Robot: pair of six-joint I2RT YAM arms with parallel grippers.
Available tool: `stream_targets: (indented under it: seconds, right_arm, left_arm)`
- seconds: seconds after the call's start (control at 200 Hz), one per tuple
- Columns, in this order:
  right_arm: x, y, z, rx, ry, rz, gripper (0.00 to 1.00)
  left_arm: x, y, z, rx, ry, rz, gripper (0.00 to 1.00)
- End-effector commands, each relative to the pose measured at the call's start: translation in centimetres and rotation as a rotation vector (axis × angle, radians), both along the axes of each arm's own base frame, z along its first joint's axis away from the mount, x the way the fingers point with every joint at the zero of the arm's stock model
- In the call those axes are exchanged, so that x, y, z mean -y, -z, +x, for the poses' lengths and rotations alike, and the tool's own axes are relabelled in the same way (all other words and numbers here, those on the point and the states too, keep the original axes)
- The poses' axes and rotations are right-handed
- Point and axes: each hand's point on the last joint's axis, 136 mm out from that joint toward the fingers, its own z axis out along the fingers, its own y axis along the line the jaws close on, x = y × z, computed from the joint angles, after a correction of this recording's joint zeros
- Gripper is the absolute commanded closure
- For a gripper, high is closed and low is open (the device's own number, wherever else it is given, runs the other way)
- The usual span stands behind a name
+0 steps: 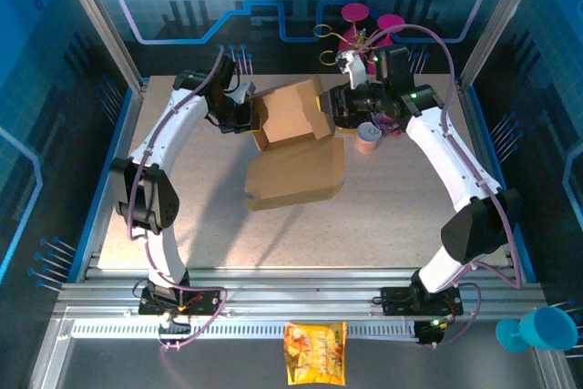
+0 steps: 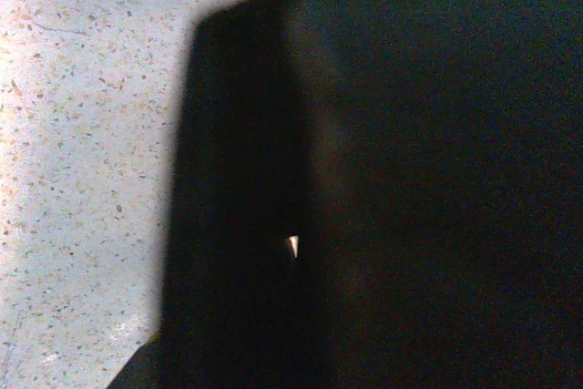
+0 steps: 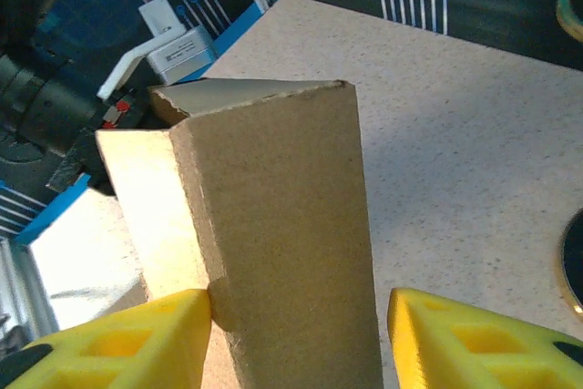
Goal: Fold the paper box
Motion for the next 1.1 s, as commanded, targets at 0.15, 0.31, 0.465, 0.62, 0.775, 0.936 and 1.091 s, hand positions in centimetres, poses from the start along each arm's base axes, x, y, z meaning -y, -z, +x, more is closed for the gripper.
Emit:
stream_targets:
  seconds: [0.15, 0.31, 0.465, 0.62, 0.775, 0.936, 1.091]
  right_arm:
    - [-0.9, 1.5, -0.1, 0.017, 0.0, -0.119, 0.43]
    - [-1.3, 1.9, -0.1, 0.012, -0.009, -0.147, 0.44]
    - [-1.1, 3.1, 0.5, 0.005, 0.032, -0.231, 0.46]
    - [-0.6, 4.2, 1.4, 0.027, 0.106, -0.345, 0.55]
    - [-0.7, 4.9, 2.2, 0.061, 0.173, -0.471, 0.66]
    - [-1.0, 5.5, 2.6, 0.108, 0.252, -0.603, 0.83]
    - [-0.1, 5.7, 3.2, 0.109, 0.345, -0.694, 1.0]
  left_arm:
    - [0.4, -2.4, -0.3, 0.043, 0.013, -0.038, 1.0]
    - [0.4, -2.6, -0.4, 0.048, 0.009, -0.035, 1.0]
    - [0.4, -2.8, -0.4, 0.055, 0.01, -0.035, 1.0]
    - [0.6, -2.9, -0.5, 0.056, 0.01, -0.033, 1.0]
    - [0.6, -2.7, -0.5, 0.051, 0.007, -0.026, 1.0]
    - [0.6, -2.5, -0.4, 0.045, -0.004, -0.02, 1.0]
    - [0.5, -2.2, -0.5, 0.019, -0.032, 0.007, 1.0]
